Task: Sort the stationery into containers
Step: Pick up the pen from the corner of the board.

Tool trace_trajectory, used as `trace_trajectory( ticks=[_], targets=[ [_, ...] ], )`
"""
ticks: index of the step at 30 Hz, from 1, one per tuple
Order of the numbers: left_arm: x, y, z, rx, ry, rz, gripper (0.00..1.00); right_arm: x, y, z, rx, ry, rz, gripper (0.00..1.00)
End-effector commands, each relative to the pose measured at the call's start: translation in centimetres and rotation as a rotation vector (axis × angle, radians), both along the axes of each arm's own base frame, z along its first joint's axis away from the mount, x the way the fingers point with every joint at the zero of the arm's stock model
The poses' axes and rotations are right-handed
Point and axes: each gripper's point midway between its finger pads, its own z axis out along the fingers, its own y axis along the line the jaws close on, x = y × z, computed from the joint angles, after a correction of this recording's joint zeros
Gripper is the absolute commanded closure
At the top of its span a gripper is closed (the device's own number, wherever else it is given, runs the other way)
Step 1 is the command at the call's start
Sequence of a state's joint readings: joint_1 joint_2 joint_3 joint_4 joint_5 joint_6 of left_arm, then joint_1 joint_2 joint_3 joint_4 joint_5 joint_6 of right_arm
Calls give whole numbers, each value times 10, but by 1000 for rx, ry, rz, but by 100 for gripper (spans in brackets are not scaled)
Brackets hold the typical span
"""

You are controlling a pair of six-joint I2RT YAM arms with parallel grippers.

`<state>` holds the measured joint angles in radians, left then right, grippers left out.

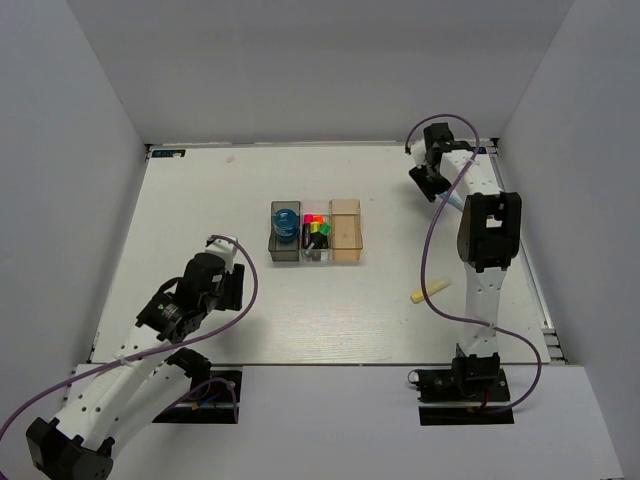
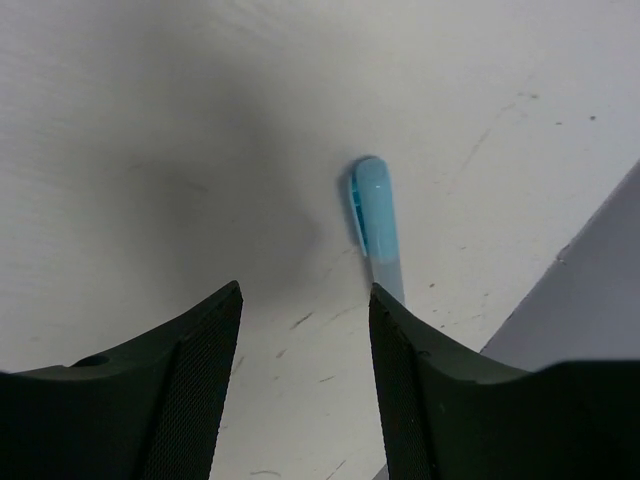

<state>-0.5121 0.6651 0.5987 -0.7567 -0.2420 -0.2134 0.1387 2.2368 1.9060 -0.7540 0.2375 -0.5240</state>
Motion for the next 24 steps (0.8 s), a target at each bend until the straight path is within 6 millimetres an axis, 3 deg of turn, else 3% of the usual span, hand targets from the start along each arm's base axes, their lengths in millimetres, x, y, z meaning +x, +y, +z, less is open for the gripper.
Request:
trace_trajectory(
  ticks=[1,3,4,6,7,11,14,15,16,21,24],
  targets=[
    [1,-2,-1,-9,-1,-9,32,24,-17,13,-28,-63,-43,42],
    [1,-2,0,-8,-4,-12,32,31,-25,17,-20,-80,-64,42],
    [1,-2,0,-5,-4,-12,32,31,-27,7,-21,-60,-64,41],
    [1,-2,-1,-4,0,-11,32,37,-36,8,-20,-69,-72,41],
    [1,-2,-1,-6,1,-13,32,38,-39,-4,-21,-47,-76,41],
    [1,-2,-2,0,5,-10,32,47,-57,-10,9,-47,-114,41],
    [1,-1,-3,2,7,-8,32,46,-55,-21,47,-33,-113,41],
    [1,-1,-3,4,10,-8,32,45,-78,-23,45,-36,-158,41],
    [1,-1,-4,7,14,-8,32,49,-85,-22,52,-58,-186,41],
    [1,0,-6,14,26,-7,32,41,-102,-37,118,-16,-236,41],
    [1,-1,-8,16,30,-10,32,24,-97,-47,190,63,-221,44]
  ],
)
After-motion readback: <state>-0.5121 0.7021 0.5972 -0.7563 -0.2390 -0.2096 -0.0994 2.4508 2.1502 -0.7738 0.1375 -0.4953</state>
